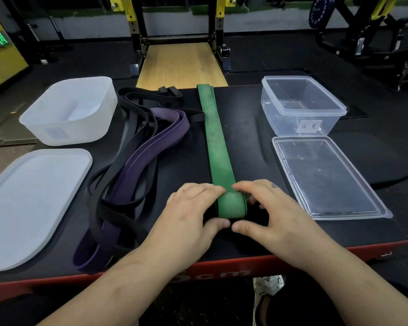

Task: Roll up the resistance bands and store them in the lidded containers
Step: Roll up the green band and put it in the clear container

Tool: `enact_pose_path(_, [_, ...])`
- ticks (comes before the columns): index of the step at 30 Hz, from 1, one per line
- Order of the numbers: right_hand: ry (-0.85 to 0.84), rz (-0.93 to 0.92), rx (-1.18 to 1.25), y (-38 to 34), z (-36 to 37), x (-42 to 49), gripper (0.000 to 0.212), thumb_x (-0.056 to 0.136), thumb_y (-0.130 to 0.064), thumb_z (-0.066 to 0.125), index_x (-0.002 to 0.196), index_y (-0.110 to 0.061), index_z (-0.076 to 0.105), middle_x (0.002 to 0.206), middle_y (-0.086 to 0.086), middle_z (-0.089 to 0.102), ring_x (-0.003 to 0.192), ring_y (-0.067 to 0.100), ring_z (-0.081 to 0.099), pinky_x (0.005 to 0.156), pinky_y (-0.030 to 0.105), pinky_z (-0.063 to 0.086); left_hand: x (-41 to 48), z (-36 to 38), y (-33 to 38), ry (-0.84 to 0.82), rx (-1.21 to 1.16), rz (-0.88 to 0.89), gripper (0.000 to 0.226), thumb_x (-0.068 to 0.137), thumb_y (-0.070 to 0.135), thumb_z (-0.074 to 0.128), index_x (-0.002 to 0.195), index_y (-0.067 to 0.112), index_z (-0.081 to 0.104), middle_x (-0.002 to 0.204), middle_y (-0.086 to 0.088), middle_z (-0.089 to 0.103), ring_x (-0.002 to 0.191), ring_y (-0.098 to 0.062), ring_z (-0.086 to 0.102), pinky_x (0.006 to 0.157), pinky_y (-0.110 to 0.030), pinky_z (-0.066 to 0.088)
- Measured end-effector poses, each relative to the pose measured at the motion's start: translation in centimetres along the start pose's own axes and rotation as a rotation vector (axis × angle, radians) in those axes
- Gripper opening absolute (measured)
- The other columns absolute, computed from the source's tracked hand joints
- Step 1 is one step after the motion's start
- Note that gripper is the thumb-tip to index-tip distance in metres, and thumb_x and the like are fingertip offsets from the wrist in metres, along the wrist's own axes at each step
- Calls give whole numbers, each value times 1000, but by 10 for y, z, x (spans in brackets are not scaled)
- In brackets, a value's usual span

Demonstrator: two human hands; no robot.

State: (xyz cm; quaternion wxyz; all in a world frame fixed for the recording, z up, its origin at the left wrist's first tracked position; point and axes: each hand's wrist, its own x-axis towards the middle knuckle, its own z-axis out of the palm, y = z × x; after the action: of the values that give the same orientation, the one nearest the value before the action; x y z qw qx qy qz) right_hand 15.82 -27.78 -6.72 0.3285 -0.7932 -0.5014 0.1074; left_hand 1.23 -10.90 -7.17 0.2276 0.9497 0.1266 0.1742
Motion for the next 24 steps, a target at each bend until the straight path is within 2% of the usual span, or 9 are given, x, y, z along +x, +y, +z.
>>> enact_pose_path(6, [37, -19, -6, -2, 1, 4, 51, 83, -40, 81, 130, -43, 60, 112, -29, 52, 109, -5, 52, 90, 9, 36, -1, 0, 0, 14, -6, 12, 52, 86, 55, 55, 132, 31, 57, 127, 21, 59, 124, -4, 48, 106, -34, 42])
enact_pose_path(13, [-76, -68, 1, -14, -13, -17, 48, 75, -47, 87, 117, -43, 64, 106, -28, 57, 105, 1, 57, 85, 17, 42, -28, -11, 6, -47, -12, 118, 49, 89, 53, 60, 131, 26, 60, 123, 22, 57, 124, -2, 47, 107, -33, 39])
enact_pose_path(17, [-156, -78, -3, -21, -17, -27, 47, 70, -49, 89, 109, -44, 65, 102, -24, 59, 99, 6, 59, 80, 18, 46, -44, -15, 11, -66, -43, 174, 50, 89, 52, 65, 129, 24, 63, 120, 22, 58, 122, 0, 48, 106, -26, 36])
enact_pose_path(24, [-199, -26, 77, -25, -17, -27, 43, 67, -43, 91, 101, -40, 65, 96, -16, 58, 93, 8, 56, 80, 27, 48, -51, -15, 12, -103, -73, 143, 62, 85, 60, 66, 139, 33, 52, 131, 26, 48, 133, 4, 39, 112, -19, 30])
